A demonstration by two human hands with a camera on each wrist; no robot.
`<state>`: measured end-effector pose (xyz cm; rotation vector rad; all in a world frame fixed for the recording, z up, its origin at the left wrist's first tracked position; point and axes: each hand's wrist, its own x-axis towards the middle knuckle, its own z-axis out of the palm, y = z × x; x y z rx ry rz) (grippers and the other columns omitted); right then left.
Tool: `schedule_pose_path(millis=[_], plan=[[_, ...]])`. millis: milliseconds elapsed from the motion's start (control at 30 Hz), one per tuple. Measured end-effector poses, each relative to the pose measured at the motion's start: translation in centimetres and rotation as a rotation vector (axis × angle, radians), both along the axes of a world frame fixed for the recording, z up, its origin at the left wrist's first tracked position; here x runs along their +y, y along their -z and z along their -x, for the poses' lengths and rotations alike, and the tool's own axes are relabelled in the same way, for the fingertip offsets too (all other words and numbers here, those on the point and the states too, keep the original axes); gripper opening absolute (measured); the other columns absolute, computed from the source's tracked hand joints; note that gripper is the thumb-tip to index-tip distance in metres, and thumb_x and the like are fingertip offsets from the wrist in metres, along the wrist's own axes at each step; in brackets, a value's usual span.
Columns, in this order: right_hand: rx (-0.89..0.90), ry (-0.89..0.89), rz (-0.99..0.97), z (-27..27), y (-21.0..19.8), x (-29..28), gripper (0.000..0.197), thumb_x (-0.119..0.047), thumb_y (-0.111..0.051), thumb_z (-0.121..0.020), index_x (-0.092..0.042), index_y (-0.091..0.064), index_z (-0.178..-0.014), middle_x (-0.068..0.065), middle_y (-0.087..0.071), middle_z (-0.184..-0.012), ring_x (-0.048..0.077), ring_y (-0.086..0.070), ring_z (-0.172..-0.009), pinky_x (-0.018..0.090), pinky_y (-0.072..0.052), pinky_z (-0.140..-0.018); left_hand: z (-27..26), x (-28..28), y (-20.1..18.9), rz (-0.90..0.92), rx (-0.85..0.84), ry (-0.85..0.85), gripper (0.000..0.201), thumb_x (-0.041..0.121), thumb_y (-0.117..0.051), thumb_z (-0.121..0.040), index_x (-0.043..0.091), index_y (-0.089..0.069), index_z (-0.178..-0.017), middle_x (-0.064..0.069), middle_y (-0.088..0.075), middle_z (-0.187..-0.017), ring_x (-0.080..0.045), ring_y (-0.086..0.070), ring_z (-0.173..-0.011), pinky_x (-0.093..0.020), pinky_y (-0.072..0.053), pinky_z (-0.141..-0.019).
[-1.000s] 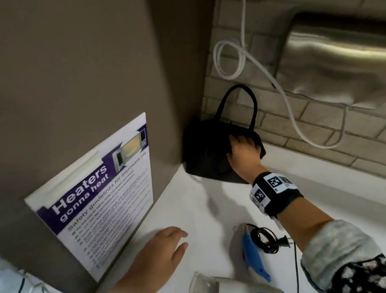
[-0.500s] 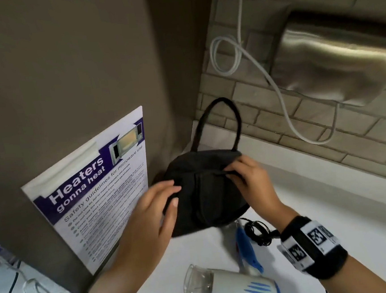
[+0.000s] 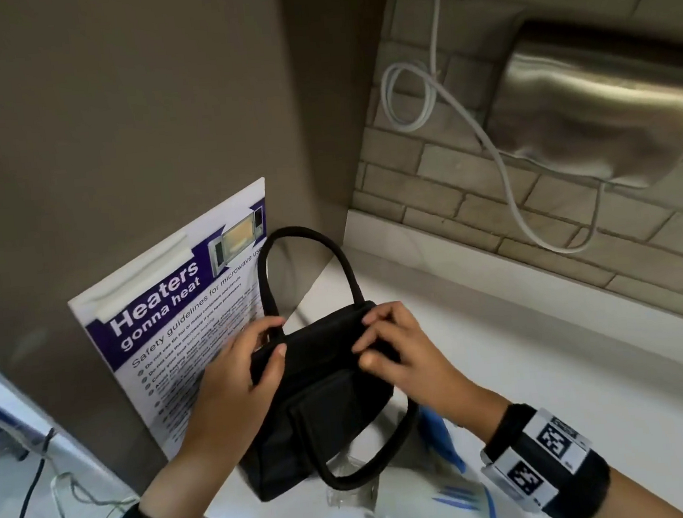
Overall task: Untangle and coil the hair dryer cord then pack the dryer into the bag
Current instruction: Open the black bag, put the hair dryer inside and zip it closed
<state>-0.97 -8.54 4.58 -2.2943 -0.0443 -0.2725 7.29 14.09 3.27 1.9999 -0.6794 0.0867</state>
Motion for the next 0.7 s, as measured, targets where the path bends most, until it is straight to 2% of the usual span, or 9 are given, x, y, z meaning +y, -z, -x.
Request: schedule_pose_path(millis=[67, 133, 167, 233, 300, 333, 433, 533, 700], plan=[[0.043, 0.247, -0.073, -1.2, 0.4, -0.7, 0.035, -0.049, -0.042, -0.095, -0.021, -0.061, -0.102, -0.003, -0.047, -0.113, 0.011, -0.043, -0.114, 0.018, -0.031, -0.098, 0.1, 0.1, 0.1, 0.000, 0.078, -0.004, 0.031, 0.025, -0.057, -0.093, 0.039, -0.052, -0.120, 0.015, -0.061, -0.109, 0.004, -0.054, -0.105, 0.001, -0.039, -0.077], [0.250, 0.426, -0.194, -2.5, 1.2, -2.0, 0.034, -0.045, -0.035, -0.099, -0.020, -0.055, -0.110, -0.001, -0.054, -0.112, 0.016, -0.050, -0.109, 0.025, -0.037, -0.091, 0.2, 0.0, 0.3, 0.016, 0.115, -0.022, 0.035, 0.026, -0.056, -0.093, 0.033, -0.047, -0.126, 0.009, -0.061, -0.114, -0.002, -0.056, -0.108, 0.004, -0.037, -0.074], [0.390, 0.461, -0.345, -3.0, 1.7, -2.7, 0.038, -0.046, -0.033, -0.099, -0.017, -0.054, -0.114, 0.001, -0.058, -0.111, 0.019, -0.054, -0.107, 0.029, -0.041, -0.090, 0.1, 0.0, 0.4, 0.027, 0.127, -0.031, 0.035, 0.027, -0.056, -0.093, 0.030, -0.046, -0.126, 0.006, -0.062, -0.116, -0.005, -0.058, -0.108, 0.002, -0.039, -0.074], [0.593, 0.485, -0.634, -3.7, 2.7, -4.0, 0.047, -0.049, -0.035, -0.098, -0.011, -0.060, -0.109, 0.007, -0.066, -0.103, 0.022, -0.061, -0.100, 0.031, -0.049, -0.084, 0.2, -0.2, 0.4, 0.037, 0.135, -0.066, 0.026, 0.029, -0.057, -0.092, 0.026, -0.048, -0.117, 0.002, -0.066, -0.109, -0.007, -0.064, -0.092, -0.002, -0.042, -0.067], [0.638, 0.516, -0.705, -4.1, 3.4, -5.3, 0.049, -0.051, -0.039, -0.097, -0.009, -0.063, -0.098, 0.010, -0.065, -0.090, 0.021, -0.062, -0.086, 0.027, -0.051, -0.070, 0.1, -0.3, 0.5, 0.023, 0.113, -0.090, 0.016, 0.028, -0.058, -0.092, 0.019, -0.053, -0.105, 0.003, -0.066, -0.090, -0.002, -0.060, -0.069, -0.004, -0.042, -0.059], [0.638, 0.546, -0.741, -4.3, 3.5, -5.8, 0.047, -0.050, -0.042, -0.096, -0.008, -0.062, -0.096, 0.010, -0.063, -0.084, 0.020, -0.059, -0.079, 0.026, -0.050, -0.065, 0.1, -0.2, 0.6, 0.018, 0.105, -0.086, 0.016, 0.028, -0.058, -0.092, 0.016, -0.056, -0.102, 0.005, -0.065, -0.083, 0.000, -0.059, -0.066, -0.004, -0.042, -0.059], [0.686, 0.601, -0.989, -4.3, 4.0, -7.1, 0.029, -0.034, -0.048, -0.098, -0.007, -0.057, -0.092, 0.007, -0.055, -0.069, 0.015, -0.050, -0.060, 0.023, -0.047, -0.053, -0.2, 0.0, 1.0, -0.013, 0.123, -0.067, 0.022, 0.034, -0.055, -0.093, 0.016, -0.063, -0.103, 0.011, -0.064, -0.079, 0.002, -0.060, -0.074, -0.006, -0.041, -0.061], [0.772, 0.585, -1.058, -3.6, 4.3, -7.6, 0.023, -0.010, -0.042, -0.100, -0.006, -0.052, -0.080, 0.005, -0.053, -0.055, 0.013, -0.047, -0.050, 0.022, -0.046, -0.045, -0.3, 0.1, 1.1, -0.011, 0.138, -0.053, 0.023, 0.035, -0.054, -0.093, 0.018, -0.065, -0.104, 0.011, -0.066, -0.080, 0.003, -0.061, -0.078, -0.003, -0.040, -0.063], [0.875, 0.543, -1.146, -3.3, 4.9, -7.6, 0.024, -0.024, -0.049, -0.098, -0.008, -0.053, -0.079, 0.004, -0.048, -0.071, 0.015, -0.046, -0.059, 0.026, -0.051, -0.050, -0.9, 0.4, 1.6, 0.022, 0.156, -0.039, 0.019, 0.031, -0.062, -0.089, 0.019, -0.071, -0.101, 0.016, -0.072, -0.082, 0.003, -0.064, -0.082, -0.001, -0.040, -0.070]])
